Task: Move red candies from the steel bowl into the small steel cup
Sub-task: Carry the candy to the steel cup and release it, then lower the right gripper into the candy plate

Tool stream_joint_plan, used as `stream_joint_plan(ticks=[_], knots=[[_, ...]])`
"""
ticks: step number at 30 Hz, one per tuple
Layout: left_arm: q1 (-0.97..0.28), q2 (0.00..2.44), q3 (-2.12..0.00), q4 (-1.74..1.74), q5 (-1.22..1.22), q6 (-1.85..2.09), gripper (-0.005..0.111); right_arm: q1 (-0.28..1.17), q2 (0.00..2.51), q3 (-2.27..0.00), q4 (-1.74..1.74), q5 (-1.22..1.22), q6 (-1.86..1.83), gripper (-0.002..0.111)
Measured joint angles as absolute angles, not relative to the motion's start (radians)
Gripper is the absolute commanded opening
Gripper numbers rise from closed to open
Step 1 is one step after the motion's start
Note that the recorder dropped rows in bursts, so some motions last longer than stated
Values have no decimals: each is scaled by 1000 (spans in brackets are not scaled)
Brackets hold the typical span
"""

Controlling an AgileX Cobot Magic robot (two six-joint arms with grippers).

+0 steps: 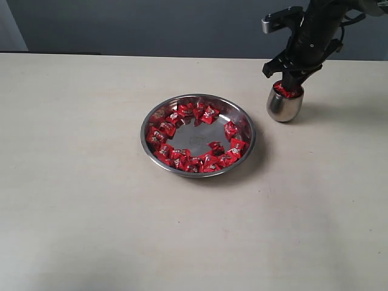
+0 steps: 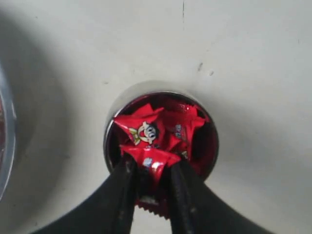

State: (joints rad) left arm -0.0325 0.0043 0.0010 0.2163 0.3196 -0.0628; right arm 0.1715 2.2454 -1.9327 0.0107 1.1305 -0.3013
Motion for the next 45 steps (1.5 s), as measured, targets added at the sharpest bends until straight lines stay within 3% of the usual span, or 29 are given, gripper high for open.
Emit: stream_joint_plan(ticks=[2, 5, 21, 23, 26, 34, 45], knots=[[-32, 4, 1, 216, 320, -63, 0, 163, 2246, -1931, 11, 1132, -294, 22], [-32, 4, 1, 216, 320, -63, 0, 156, 2246, -1931, 8, 1141, -290, 28], [-32, 4, 1, 216, 320, -63, 0, 153, 2230, -1929, 7, 1044, -288, 28], [-32, 4, 1, 216, 320, -63, 0, 153, 2203, -1929, 9, 1016, -288, 22], [-32, 4, 1, 216, 320, -63, 0, 153, 2182, -1929, 11, 1007, -288, -1], [-32, 4, 1, 216, 320, -63, 0, 153, 2208, -1929, 49, 1081, -277, -1], [-32, 4, 1, 216, 320, -63, 0, 235, 2210, -1927, 451, 1163, -523, -1]])
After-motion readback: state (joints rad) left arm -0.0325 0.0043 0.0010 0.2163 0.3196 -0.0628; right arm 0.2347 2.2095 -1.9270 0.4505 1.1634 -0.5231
